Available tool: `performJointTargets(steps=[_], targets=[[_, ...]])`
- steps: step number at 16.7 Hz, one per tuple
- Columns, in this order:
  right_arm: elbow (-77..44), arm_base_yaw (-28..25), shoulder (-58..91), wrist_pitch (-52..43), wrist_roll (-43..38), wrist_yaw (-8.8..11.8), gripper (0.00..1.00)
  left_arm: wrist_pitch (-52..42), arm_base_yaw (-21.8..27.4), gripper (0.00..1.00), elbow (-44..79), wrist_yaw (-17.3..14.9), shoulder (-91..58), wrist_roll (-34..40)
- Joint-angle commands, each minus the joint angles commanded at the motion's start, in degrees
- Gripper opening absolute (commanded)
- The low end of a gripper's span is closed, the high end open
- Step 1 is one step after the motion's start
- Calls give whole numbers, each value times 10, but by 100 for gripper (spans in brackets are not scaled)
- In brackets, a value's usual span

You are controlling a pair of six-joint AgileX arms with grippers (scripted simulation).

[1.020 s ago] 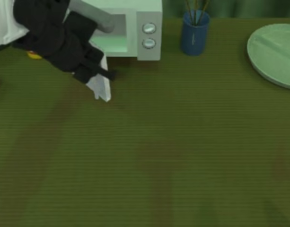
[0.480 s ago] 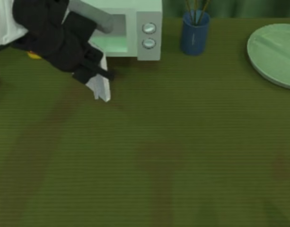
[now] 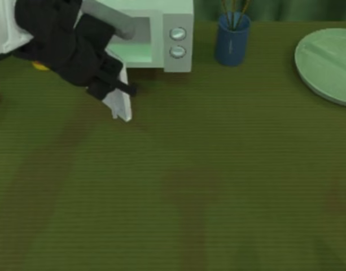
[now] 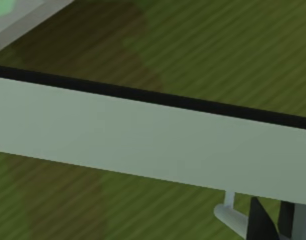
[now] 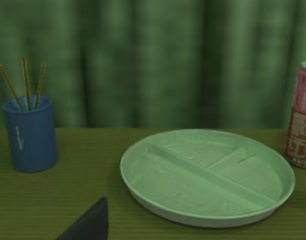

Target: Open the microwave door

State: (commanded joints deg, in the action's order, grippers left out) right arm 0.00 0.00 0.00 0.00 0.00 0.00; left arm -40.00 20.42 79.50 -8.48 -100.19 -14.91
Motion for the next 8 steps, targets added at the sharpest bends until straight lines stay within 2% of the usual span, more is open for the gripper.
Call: performJointTargets(steps=[5, 8], targets=[[0, 0, 0, 0, 0, 0, 100, 0, 2, 0, -2, -4, -1, 0], [0, 0, 0, 0, 0, 0, 100, -5, -11, 0, -8, -19, 6, -31]])
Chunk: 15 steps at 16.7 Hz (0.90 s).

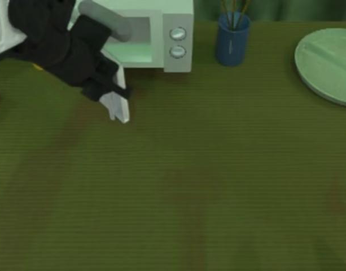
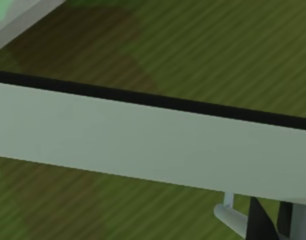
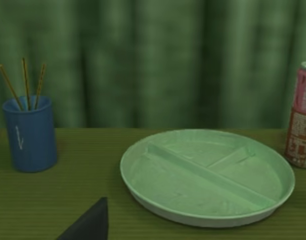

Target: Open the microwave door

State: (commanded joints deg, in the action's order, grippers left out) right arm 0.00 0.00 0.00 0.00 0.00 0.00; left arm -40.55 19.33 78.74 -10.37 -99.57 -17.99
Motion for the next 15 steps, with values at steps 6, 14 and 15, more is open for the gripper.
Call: performJointTargets(steps=[6, 14, 15], targets=[[0, 0, 0, 0, 0, 0, 100, -13, -29, 0, -17, -35, 17, -71], [0, 0, 0, 0, 0, 0, 100, -13, -29, 0, -17, -35, 17, -71], [0, 0, 0, 0, 0, 0, 100, -13, -29, 0, -17, -35, 17, -71]])
